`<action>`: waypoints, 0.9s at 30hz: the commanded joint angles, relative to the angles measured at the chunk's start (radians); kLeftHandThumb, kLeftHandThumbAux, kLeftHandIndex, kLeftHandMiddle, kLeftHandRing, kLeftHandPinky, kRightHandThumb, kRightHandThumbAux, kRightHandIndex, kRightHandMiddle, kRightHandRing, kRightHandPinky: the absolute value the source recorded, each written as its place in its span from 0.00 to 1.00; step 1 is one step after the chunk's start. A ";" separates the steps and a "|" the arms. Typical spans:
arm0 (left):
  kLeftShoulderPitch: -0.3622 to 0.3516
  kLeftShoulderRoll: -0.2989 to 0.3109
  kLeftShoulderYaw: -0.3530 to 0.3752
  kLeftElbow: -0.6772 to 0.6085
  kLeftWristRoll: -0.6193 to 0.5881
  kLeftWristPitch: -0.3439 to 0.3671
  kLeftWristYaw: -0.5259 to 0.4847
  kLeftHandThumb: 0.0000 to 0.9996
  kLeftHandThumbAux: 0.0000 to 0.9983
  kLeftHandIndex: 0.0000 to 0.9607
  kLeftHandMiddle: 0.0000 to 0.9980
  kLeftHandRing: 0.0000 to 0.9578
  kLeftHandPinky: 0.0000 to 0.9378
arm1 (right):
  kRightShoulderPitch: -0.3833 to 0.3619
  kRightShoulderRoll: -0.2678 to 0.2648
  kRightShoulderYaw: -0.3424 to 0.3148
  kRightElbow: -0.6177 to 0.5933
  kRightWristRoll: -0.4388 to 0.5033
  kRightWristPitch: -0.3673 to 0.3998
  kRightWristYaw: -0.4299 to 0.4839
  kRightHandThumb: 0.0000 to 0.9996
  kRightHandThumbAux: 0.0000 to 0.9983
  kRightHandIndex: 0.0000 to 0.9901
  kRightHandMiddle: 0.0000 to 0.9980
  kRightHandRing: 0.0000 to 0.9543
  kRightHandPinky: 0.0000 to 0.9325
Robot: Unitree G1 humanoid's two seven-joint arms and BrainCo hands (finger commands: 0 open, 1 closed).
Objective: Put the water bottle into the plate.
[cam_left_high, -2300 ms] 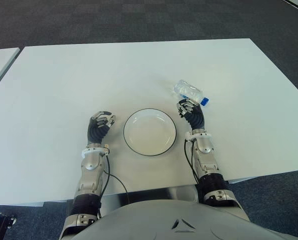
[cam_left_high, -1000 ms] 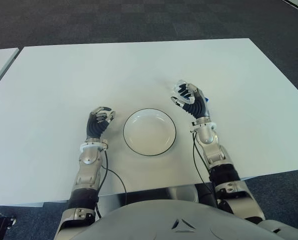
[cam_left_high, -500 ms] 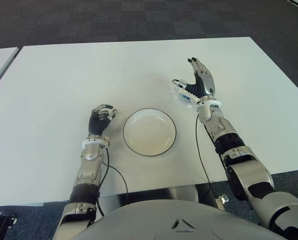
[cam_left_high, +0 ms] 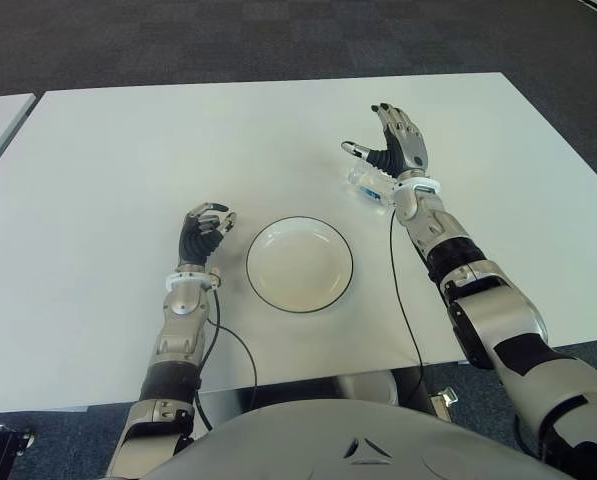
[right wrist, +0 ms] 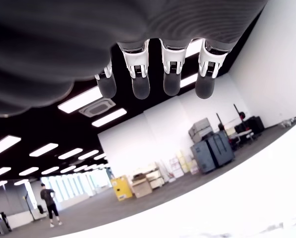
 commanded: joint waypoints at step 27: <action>0.046 -0.023 0.014 -0.110 -0.021 0.054 0.013 0.71 0.72 0.46 0.84 0.88 0.90 | -0.117 0.085 0.112 0.356 0.028 0.372 0.323 0.60 0.34 0.00 0.00 0.00 0.00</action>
